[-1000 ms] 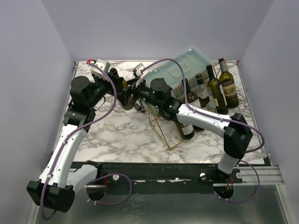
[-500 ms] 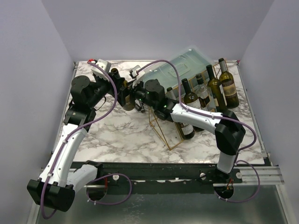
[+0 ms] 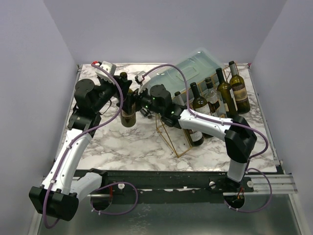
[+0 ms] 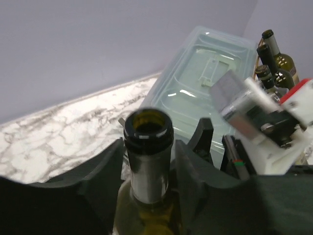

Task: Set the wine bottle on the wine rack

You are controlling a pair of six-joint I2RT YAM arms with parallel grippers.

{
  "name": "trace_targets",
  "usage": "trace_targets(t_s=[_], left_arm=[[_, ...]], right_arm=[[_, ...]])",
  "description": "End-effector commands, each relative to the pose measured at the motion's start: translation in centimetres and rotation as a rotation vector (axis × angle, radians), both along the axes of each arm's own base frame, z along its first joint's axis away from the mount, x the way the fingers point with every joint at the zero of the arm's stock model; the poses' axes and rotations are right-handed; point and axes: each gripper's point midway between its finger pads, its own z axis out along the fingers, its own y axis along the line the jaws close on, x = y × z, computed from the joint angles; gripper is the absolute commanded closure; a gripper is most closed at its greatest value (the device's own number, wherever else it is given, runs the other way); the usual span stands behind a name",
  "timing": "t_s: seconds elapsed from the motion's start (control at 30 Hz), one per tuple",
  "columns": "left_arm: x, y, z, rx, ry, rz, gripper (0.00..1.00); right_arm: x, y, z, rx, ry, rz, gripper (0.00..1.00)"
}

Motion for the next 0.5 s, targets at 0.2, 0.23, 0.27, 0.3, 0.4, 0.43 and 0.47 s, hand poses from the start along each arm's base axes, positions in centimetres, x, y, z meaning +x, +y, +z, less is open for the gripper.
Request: trace_targets(t_s=[0.2,0.23,0.27,0.3,0.4,0.43,0.47], left_arm=[[-1.2,-0.1,5.6,-0.052,-0.193,-0.017,0.18],[-1.2,0.1,5.5,-0.049,-0.195,-0.008,0.17],[-1.2,0.3,5.6,-0.047,-0.201,0.008,0.16],[-1.1,0.6,5.6,-0.046,-0.204,0.025,0.16],[-1.2,1.8,6.0,-0.053,-0.222,0.09,0.14],[-1.0,2.5,6.0,-0.059,-0.222,0.131,0.13],[-0.9,3.2,6.1,-0.067,-0.227,0.173,0.12]], right_arm=[[-4.0,-0.7,-0.7,0.039,0.15,0.132,1.0],[-4.5,-0.9,-0.7,0.046,0.157,0.144,0.99],[-4.9,-1.2,-0.5,0.058,0.161,0.155,0.99],[-5.4,-1.4,-0.4,0.068,0.167,0.166,1.0],[-6.8,-2.1,0.1,0.083,0.19,0.207,0.99],[-7.3,-2.3,0.3,0.083,0.201,0.223,0.99],[-8.0,-2.4,0.6,0.08,0.207,0.253,0.99]])
